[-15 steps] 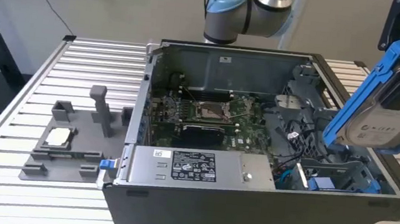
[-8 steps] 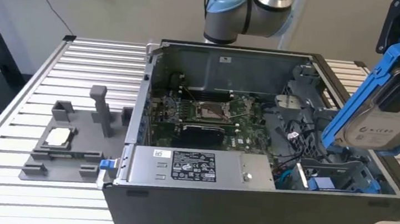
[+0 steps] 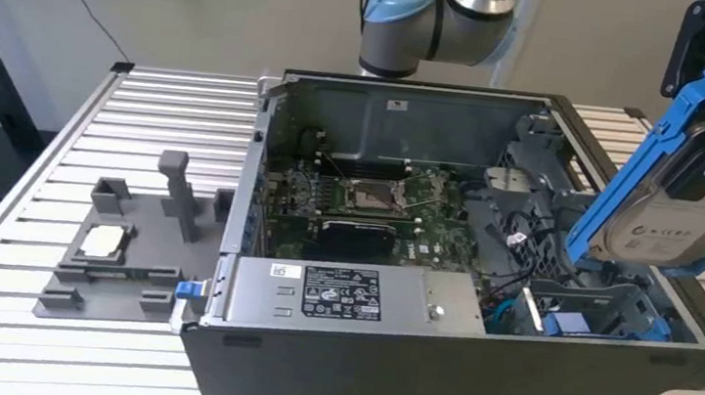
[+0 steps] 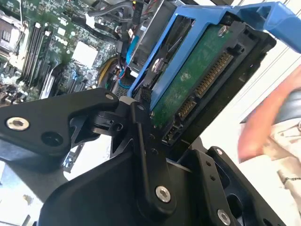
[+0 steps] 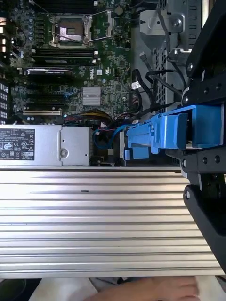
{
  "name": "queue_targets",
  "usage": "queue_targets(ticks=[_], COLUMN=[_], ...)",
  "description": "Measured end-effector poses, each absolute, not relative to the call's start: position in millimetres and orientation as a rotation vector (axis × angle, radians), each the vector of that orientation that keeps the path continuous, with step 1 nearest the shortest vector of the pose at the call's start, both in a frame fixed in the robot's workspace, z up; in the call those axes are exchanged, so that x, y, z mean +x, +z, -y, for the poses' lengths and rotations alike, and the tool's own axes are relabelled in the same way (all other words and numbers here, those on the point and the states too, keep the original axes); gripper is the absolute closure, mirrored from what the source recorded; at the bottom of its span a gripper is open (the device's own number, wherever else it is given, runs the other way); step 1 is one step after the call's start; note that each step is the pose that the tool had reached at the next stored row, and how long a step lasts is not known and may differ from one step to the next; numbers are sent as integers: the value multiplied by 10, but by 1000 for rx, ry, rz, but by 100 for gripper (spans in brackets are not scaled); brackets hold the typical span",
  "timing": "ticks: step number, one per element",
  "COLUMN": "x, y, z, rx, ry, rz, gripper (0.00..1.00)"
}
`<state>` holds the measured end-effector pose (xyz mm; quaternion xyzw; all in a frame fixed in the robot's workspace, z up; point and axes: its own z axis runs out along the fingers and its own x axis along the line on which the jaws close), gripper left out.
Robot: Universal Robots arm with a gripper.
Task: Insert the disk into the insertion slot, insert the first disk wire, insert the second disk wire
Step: 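Insert the disk into the insertion slot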
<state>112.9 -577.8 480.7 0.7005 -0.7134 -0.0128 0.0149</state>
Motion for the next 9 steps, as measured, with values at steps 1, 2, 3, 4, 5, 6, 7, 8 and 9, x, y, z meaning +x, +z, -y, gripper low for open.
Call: queue_targets(ticks=[1, 2, 3, 4, 5, 6, 7, 8, 9], x=[1129, 1129, 1129, 1129, 1129, 1129, 1129, 1129, 1129], y=[4806, 4806, 4806, 4806, 4805, 4805, 4801, 4797, 4792], z=[5778, 5778, 5778, 5778, 5778, 5778, 5778, 5778, 5778], rx=[2180, 2180, 2180, 2180, 2180, 2180, 2180, 2180, 2180], ry=[-40, -40, -40, -40, -40, -40, -40, -40, -40], rz=[2220, 2220, 2220, 2220, 2220, 2220, 2220, 2220, 2220], gripper=[67, 67, 67, 67, 67, 67, 67, 67, 67])
